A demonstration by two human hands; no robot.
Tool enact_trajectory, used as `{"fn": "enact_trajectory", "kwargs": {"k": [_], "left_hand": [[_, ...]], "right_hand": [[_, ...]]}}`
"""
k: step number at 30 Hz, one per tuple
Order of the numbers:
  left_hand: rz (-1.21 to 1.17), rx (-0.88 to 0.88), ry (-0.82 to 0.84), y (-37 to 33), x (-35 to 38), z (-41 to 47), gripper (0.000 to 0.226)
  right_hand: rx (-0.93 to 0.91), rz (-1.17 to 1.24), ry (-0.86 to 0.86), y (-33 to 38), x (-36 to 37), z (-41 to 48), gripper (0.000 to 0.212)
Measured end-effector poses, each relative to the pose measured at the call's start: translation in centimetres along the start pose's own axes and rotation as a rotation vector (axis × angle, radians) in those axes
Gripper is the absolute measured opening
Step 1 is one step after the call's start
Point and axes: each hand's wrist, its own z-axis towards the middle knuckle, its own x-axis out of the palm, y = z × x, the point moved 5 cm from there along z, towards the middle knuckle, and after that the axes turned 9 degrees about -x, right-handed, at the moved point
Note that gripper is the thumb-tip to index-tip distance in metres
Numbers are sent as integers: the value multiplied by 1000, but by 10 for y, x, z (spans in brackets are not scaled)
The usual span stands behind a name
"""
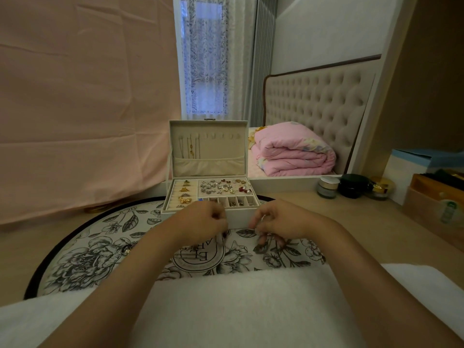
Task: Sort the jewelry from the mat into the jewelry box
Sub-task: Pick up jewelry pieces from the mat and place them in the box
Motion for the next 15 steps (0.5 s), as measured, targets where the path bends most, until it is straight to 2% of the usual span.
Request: {"fn": "enact_trajectory", "kwargs": {"k": [2, 4, 6, 8, 9, 11, 13, 15], "left_hand": [[239, -60, 130, 1, 5, -4, 18], [382, -121, 210, 2, 8, -8, 15], [456, -132, 201, -1, 7, -10, 11], [437, -79, 125, -7, 4, -9, 20], [325, -36, 64, -11, 3, -7, 27], [-73, 37, -5, -17, 5, -3, 35], [-469, 56, 54, -19, 13, 0, 36], [-658, 26, 125, -18, 22, 1, 27]], "right_hand": [[-38, 16, -51, 5, -7, -1, 21], [-60, 82, -102, 10, -13, -3, 25], [-95, 145, -125, 17, -16, -4, 25], [-140, 181, -134, 24, -15, -4, 22], [-166, 194, -140, 26, -14, -3, 21], [-214, 206, -157, 29, -11, 0, 18], [-238, 220, -181, 31, -8, 3, 15], [-247, 270, -205, 31, -5, 5, 12]]}}
